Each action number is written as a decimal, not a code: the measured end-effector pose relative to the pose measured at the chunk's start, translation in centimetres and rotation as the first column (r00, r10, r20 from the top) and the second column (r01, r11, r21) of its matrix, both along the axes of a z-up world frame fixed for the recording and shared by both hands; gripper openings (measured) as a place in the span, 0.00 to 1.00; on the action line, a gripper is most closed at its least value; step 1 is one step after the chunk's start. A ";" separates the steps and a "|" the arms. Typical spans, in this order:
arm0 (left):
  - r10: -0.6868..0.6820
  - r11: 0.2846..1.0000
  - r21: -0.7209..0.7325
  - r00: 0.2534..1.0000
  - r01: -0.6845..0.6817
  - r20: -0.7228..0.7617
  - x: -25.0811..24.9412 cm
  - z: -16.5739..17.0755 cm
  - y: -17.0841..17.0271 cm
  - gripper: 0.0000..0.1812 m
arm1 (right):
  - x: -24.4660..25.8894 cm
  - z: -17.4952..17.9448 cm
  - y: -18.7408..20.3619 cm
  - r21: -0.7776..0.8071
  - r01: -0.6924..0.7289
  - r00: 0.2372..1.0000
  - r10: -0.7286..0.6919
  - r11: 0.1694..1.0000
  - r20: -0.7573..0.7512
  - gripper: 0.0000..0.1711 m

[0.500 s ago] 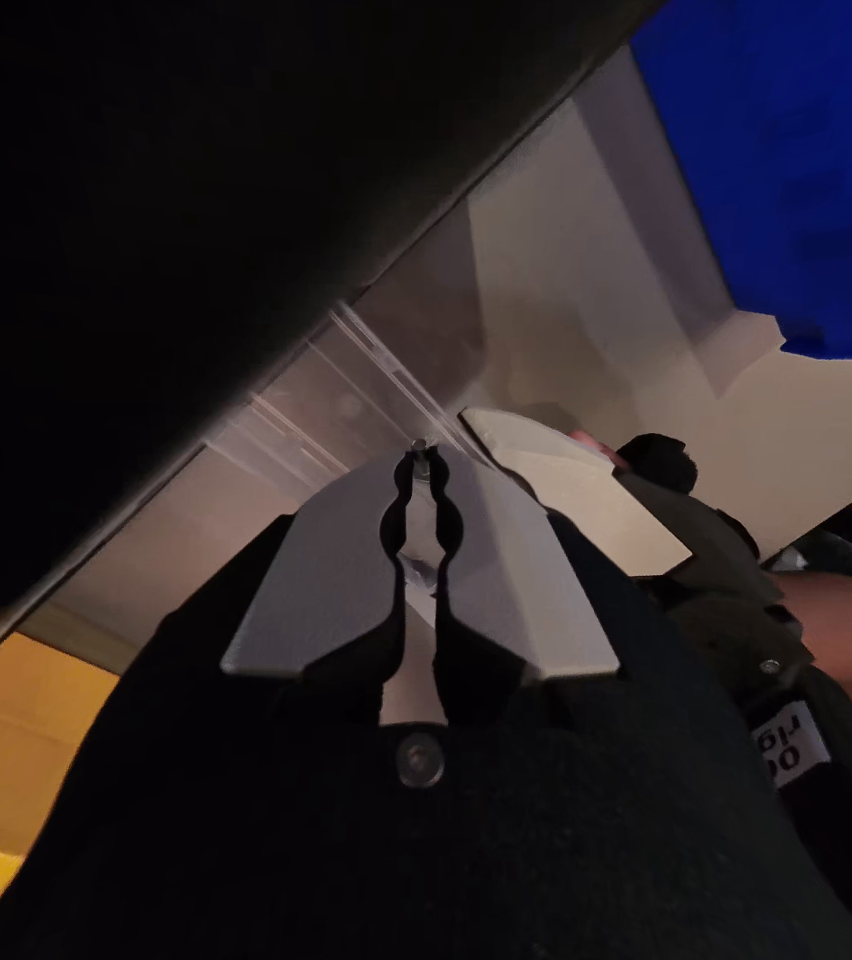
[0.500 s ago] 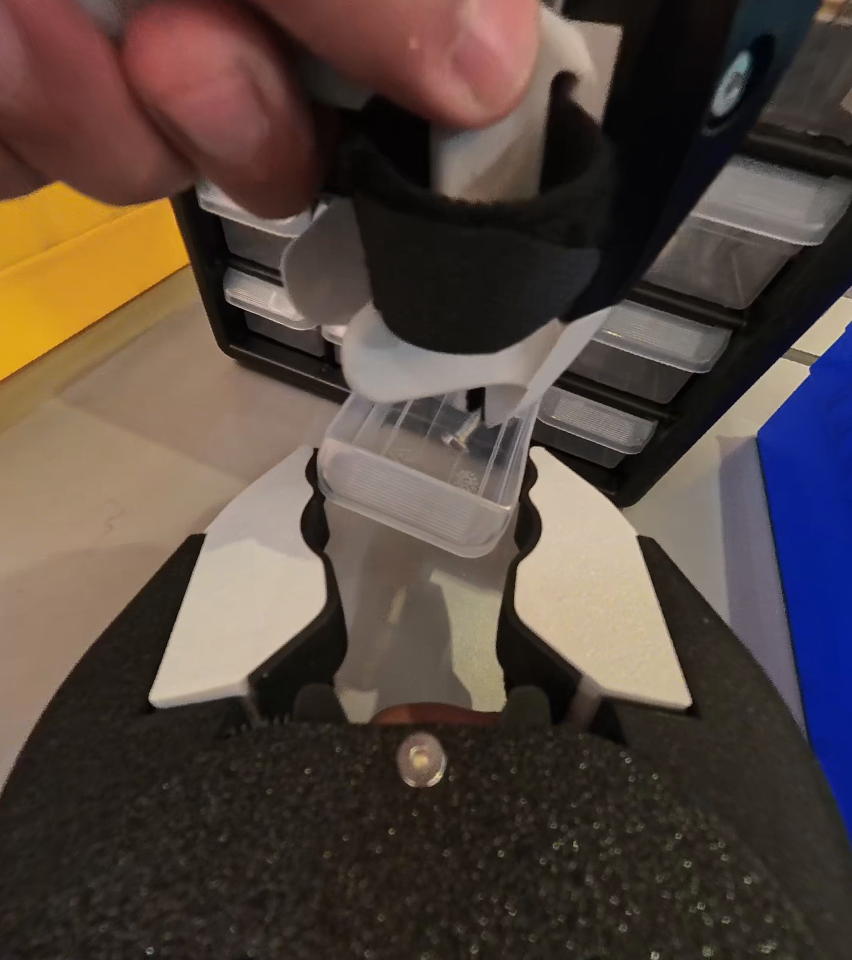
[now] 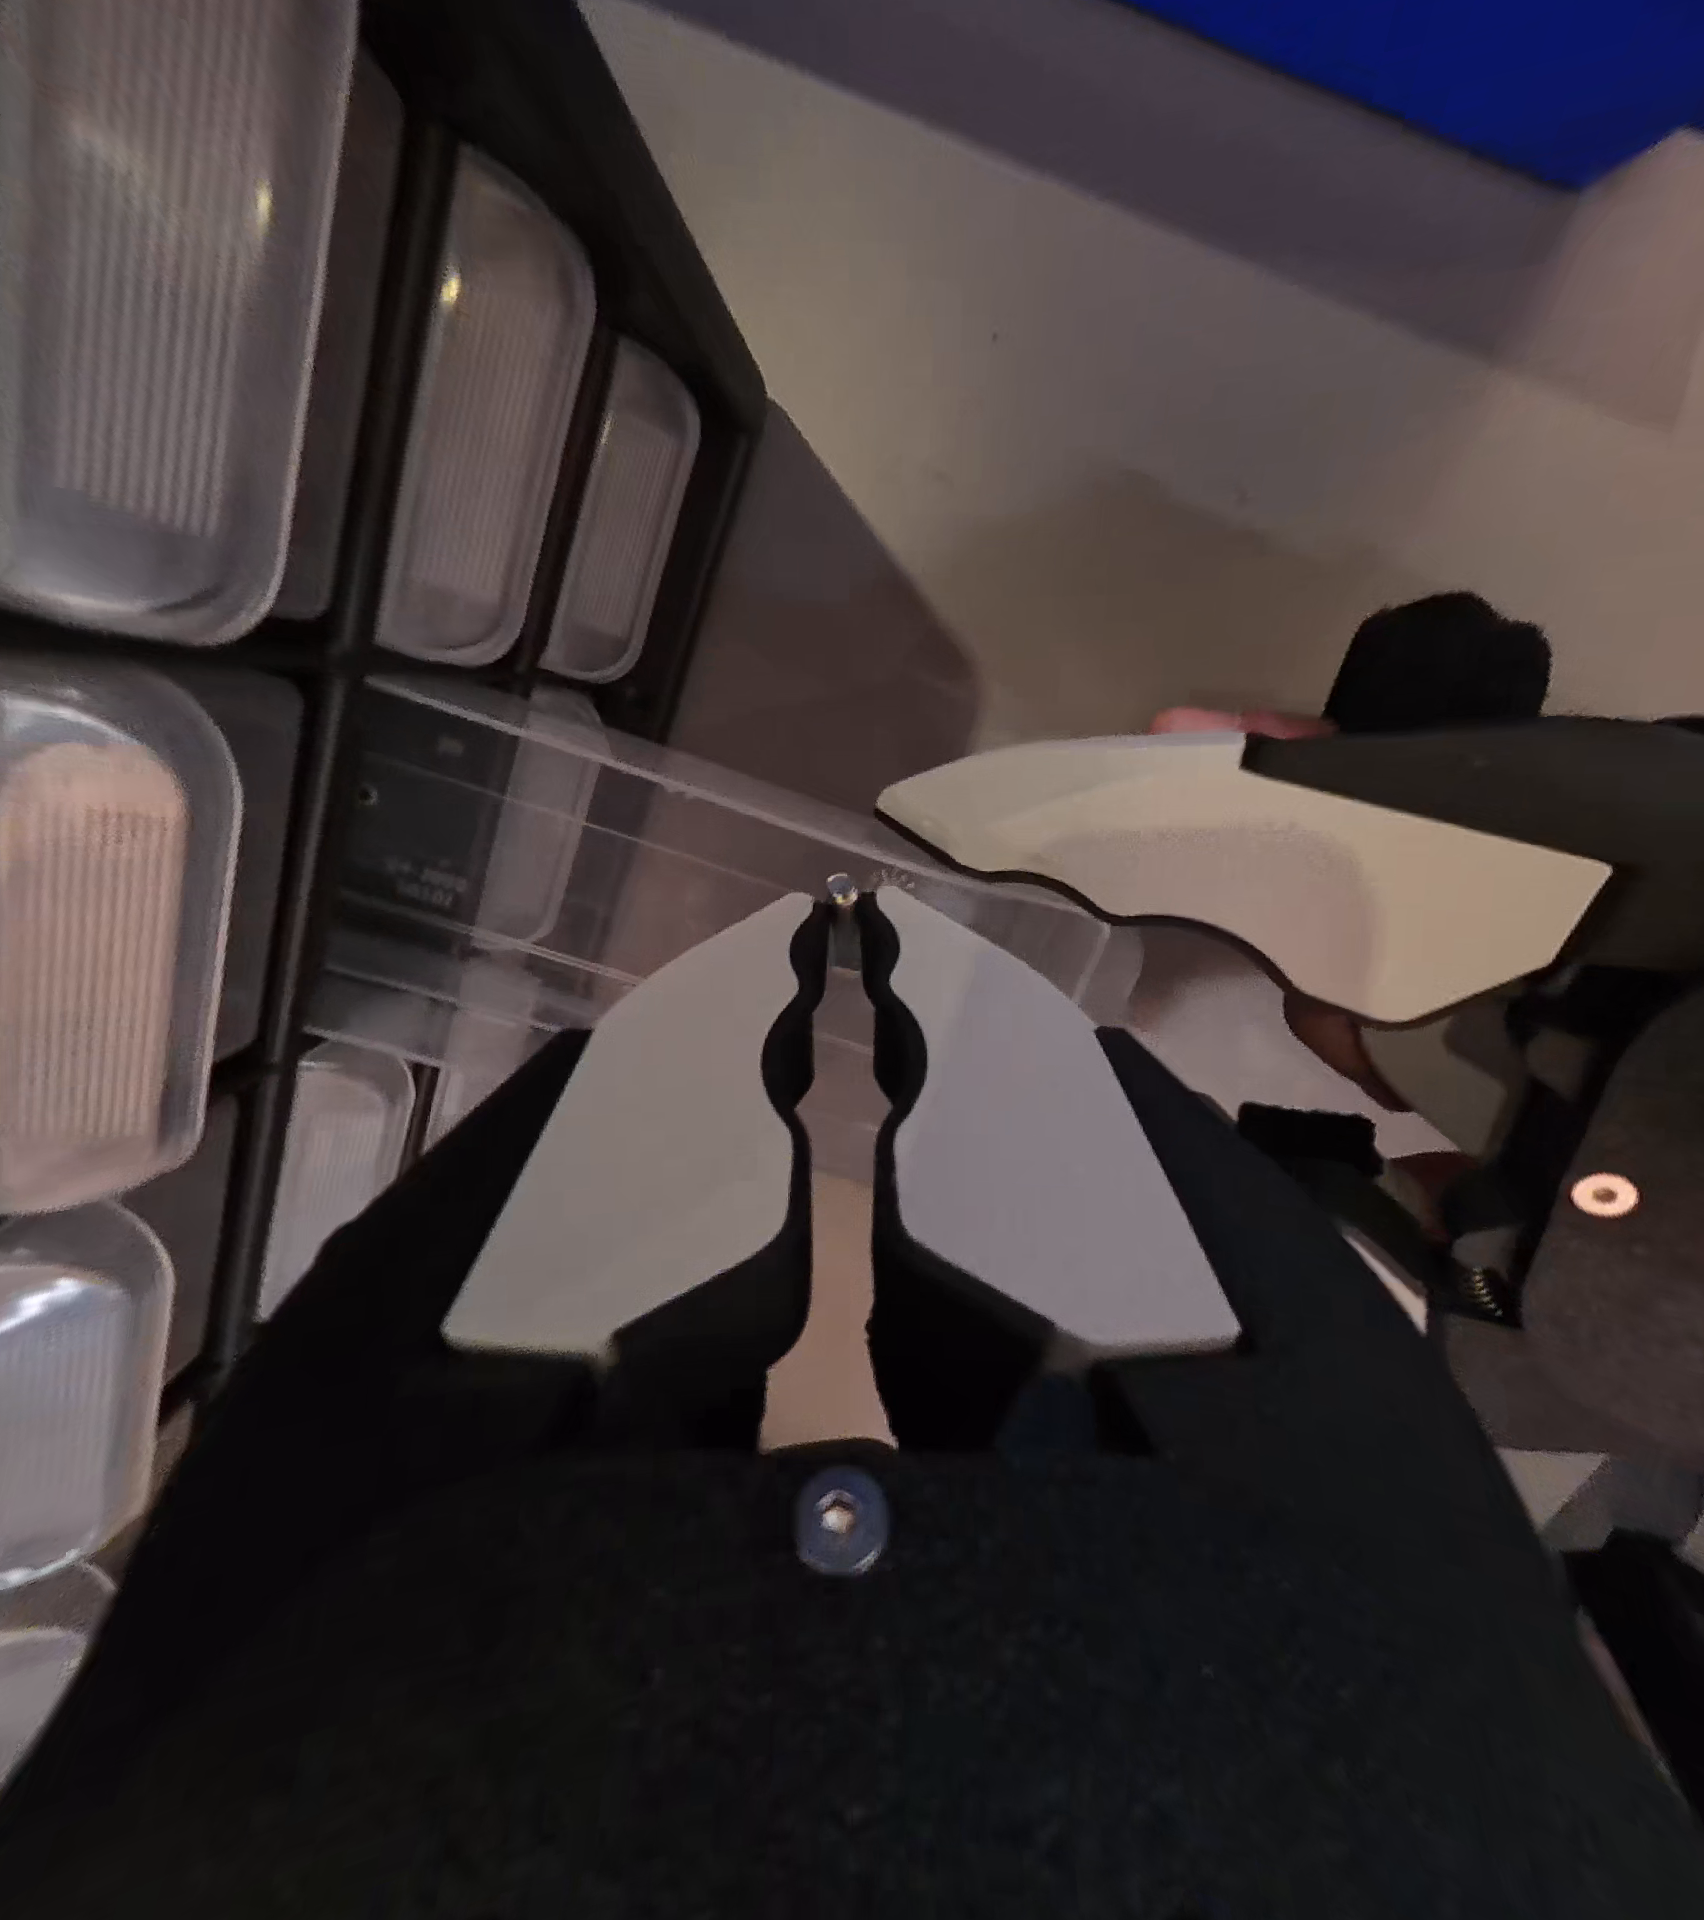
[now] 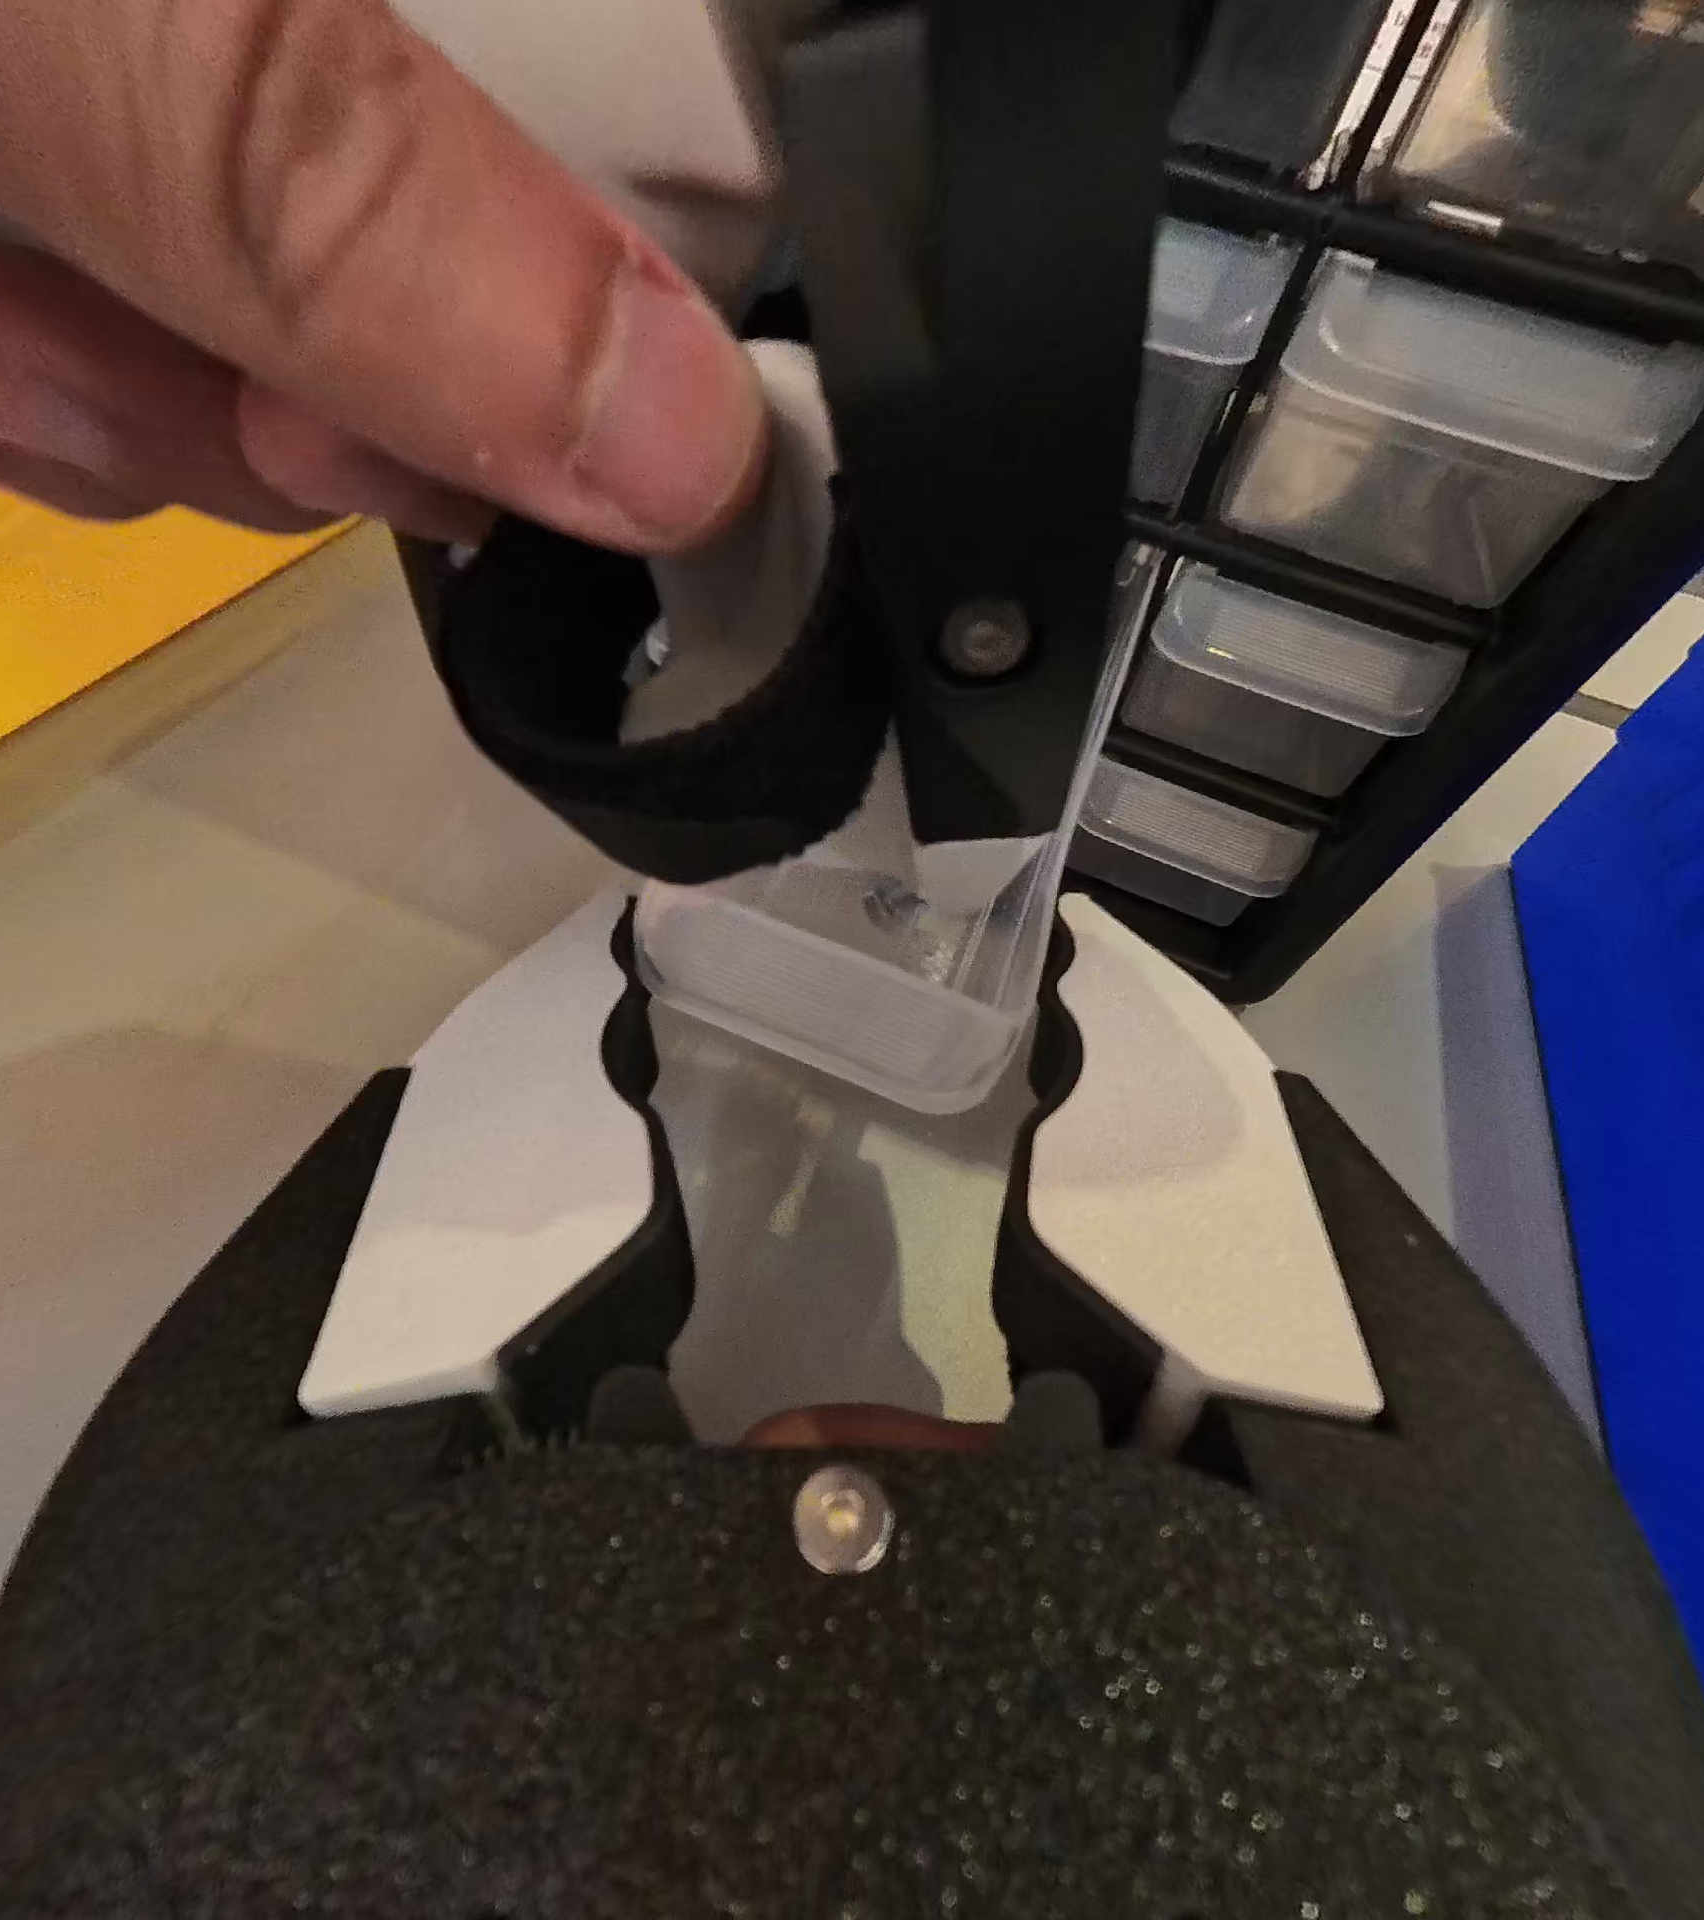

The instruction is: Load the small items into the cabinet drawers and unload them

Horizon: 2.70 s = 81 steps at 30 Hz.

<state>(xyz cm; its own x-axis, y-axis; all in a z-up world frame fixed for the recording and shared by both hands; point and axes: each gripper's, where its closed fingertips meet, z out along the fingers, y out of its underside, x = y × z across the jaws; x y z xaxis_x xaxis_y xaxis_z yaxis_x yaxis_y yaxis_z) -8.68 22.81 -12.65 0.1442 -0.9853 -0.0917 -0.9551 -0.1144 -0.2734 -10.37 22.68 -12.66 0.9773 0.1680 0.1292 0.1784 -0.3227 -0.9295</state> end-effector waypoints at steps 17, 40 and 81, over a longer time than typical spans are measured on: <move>0.011 0.996 0.092 1.000 -0.013 0.020 -2.1 2.2 0.7 0.14 | 0.0 0.0 0.0 0.003 -0.002 1.000 0.002 1.000 0.004 0.41; 0.583 0.454 0.146 0.417 -0.879 0.697 -19.7 0.0 -4.1 0.20 | 0.0 -0.1 0.1 0.013 0.005 0.999 -0.005 1.000 0.035 0.42; 0.598 0.472 0.135 0.429 -0.871 0.677 -19.7 -0.8 -3.7 0.20 | 0.0 1.2 3.3 0.018 -0.063 0.998 0.063 0.998 0.008 0.16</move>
<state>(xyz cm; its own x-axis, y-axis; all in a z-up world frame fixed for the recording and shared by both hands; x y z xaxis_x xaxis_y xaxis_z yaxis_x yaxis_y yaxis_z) -28.40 19.14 -13.42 0.9421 -0.3196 -0.1016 -0.2447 -0.4481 -0.8599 -10.33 26.01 -11.42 0.9639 0.2266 0.1400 0.2048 -0.2940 -0.9336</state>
